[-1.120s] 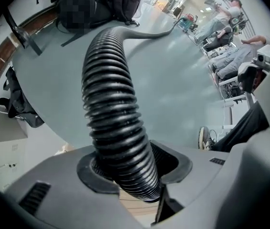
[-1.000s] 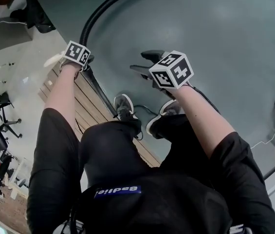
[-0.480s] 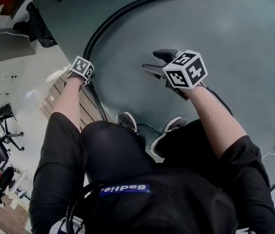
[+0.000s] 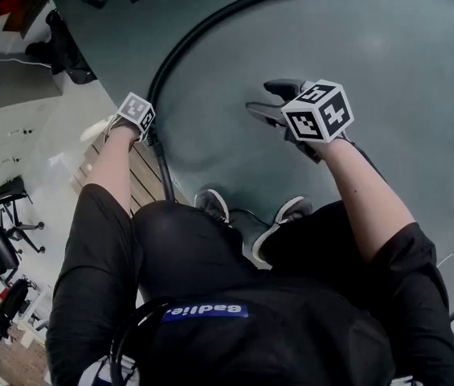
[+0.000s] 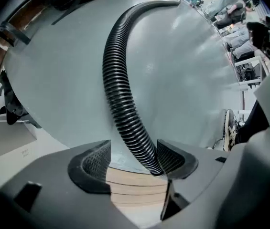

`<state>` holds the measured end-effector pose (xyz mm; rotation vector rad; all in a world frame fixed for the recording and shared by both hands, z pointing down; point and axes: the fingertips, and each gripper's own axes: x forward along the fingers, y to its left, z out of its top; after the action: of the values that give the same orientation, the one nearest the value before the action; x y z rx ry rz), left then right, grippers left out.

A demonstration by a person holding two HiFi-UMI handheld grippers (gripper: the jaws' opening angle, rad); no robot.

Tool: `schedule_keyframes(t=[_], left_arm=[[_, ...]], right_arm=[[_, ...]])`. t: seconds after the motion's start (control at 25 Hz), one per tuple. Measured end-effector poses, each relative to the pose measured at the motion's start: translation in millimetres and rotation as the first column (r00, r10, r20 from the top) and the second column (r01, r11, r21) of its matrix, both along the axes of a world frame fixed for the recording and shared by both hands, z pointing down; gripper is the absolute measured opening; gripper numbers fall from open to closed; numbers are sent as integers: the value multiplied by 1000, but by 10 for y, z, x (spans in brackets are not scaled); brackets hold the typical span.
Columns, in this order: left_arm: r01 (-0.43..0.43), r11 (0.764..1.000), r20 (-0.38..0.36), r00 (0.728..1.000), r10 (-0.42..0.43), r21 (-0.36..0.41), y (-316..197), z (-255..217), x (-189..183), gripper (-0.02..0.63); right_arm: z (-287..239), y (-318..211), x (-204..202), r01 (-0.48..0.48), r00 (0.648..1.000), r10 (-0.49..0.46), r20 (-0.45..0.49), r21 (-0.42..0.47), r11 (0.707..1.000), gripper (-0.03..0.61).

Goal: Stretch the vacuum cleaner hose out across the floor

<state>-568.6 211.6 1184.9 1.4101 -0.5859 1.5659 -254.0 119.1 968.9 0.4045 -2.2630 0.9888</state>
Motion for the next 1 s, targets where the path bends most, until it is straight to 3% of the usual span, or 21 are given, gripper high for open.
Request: schedule_keyframes(t=[0.2, 0.36, 0.44, 0.52, 0.64, 0.76, 0.88, 0.96, 1.0], left_arm=[[33, 997, -51, 998, -29, 73, -206, -235, 97, 296], [78, 981, -132, 990, -55, 179, -535, -827, 377, 296], [105, 959, -201, 978, -52, 264, -758, -1286, 510, 296], [190, 906, -311, 948, -69, 378, -1030, -1806, 646, 295], [363, 801, -493, 864, -99, 476, -1105, -2610, 835, 295], [515, 692, -623, 773, -119, 507, -1000, -3437, 1007, 295], [642, 590, -730, 672, -125, 490, -703, -4363, 1141, 295], [686, 552, -777, 621, -106, 473, -432, -5060, 1290, 293], [695, 546, -790, 605, -96, 467, -295, -5394, 1383, 293]], right_arm=[[-142, -11, 6, -17, 999, 18, 42, -26, 1000, 258], [-519, -109, -92, -171, 979, 175, 102, -48, 984, 258], [-732, -82, -219, -211, 968, 218, 122, -70, 975, 258], [-1018, -47, -340, -197, 969, 209, 134, -96, 976, 258], [-1629, -16, -339, -162, 978, 170, 117, -72, 984, 258], [-2240, -18, -54, -174, 982, 177, 64, -39, 984, 258], [-2829, 179, 303, -231, 972, 232, 34, -32, 972, 258], [-3246, 396, 566, -271, 962, 271, 16, -19, 962, 258], [-3458, 517, 685, -287, 958, 287, 10, -18, 958, 258]])
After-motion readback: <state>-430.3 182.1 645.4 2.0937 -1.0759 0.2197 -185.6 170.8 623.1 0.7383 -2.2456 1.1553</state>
